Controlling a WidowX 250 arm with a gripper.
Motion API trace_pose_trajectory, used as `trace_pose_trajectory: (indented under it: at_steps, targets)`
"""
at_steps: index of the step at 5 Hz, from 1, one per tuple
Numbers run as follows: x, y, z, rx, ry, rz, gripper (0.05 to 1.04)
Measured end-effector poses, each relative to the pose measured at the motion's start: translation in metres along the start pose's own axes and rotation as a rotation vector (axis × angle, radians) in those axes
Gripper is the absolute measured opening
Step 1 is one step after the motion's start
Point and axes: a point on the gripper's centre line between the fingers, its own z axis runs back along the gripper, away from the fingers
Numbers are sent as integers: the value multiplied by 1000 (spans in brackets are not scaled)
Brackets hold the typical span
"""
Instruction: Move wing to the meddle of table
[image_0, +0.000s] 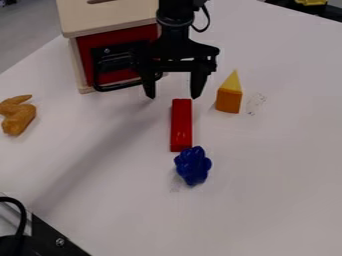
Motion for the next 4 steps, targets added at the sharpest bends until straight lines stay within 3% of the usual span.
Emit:
trace_pose_trajectory:
  at_steps: [2, 3, 4]
  targets:
    - [0, 24, -15, 13, 48, -35, 997]
    - [-1, 40, -15, -20, 59, -42, 997]
    - [-3, 67, -7, -59, 38, -60, 997]
